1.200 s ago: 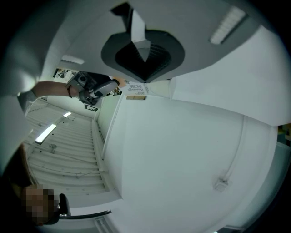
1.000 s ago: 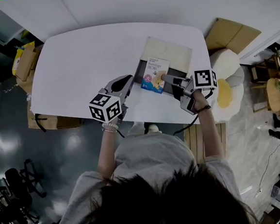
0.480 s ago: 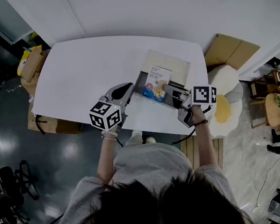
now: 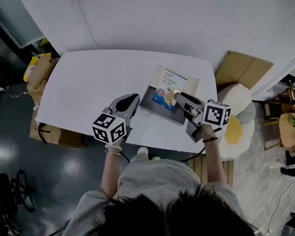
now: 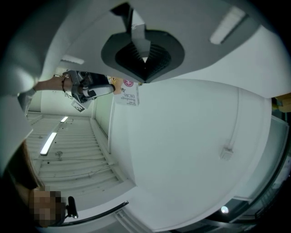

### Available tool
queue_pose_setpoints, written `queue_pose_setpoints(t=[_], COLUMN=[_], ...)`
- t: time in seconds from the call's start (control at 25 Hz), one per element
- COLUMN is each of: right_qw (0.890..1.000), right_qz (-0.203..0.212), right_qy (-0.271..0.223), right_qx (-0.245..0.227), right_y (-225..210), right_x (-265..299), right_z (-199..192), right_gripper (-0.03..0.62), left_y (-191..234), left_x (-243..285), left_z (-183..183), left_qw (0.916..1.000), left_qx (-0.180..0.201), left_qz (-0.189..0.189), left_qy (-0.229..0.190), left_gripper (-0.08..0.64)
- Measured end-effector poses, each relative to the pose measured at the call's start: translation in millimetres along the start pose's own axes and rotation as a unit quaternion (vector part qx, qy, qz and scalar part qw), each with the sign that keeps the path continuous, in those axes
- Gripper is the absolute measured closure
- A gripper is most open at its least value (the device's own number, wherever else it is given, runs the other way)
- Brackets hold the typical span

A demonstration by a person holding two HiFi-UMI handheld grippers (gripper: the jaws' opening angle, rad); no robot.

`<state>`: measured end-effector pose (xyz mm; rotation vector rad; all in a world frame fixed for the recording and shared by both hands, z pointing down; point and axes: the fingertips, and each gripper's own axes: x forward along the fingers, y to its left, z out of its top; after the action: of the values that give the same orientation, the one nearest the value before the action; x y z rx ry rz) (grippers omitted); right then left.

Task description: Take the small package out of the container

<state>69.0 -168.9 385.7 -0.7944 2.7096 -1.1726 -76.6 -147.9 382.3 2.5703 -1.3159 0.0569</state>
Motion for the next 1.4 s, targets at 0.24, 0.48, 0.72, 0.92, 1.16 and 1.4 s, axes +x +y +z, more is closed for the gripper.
queue_pose_setpoints(t=[0.24,0.48,0.72,0.92,1.16,1.4], right_qw=[0.998,0.991,0.982,0.976,0.968,0.963], right_qz=[0.003,-0.006,-0.011,-0.008,-0.012,-0.017], right_qy=[-0.033,-0.055,-0.087,-0.106,-0.123,-0.137], right_qx=[-0.06,-0.119,-0.168,-0.191,-0.217,-0.232], right_y=[14.6,21.8,30.5,36.2,44.8,51.2], right_x=[-6.9,-18.4,-27.3,-32.3,-36.6,-40.0], right_z=[17.0,30.5,45.7,56.5,63.0,65.2], right_gripper=[0.495,0.495,0.495,0.495,0.495,0.494], left_y=[-7.4,-16.1,-17.4,-20.4,-20.9,-18.0], left_x=[-3.4,-0.1,-0.5,1.4,-2.7,-10.7], left_z=[13.2,23.9,34.2,48.5,57.2,62.0], left_qw=[0.9998,0.9994,0.9988,0.9981,0.9971,0.9961], left_qx=[0.011,0.022,0.031,0.028,0.041,0.047], left_qz=[0.001,0.002,0.005,-0.003,-0.007,-0.006], left_qy=[-0.016,-0.027,-0.038,-0.056,-0.064,-0.074], left_gripper=[0.569,0.569,0.569,0.569,0.569,0.569])
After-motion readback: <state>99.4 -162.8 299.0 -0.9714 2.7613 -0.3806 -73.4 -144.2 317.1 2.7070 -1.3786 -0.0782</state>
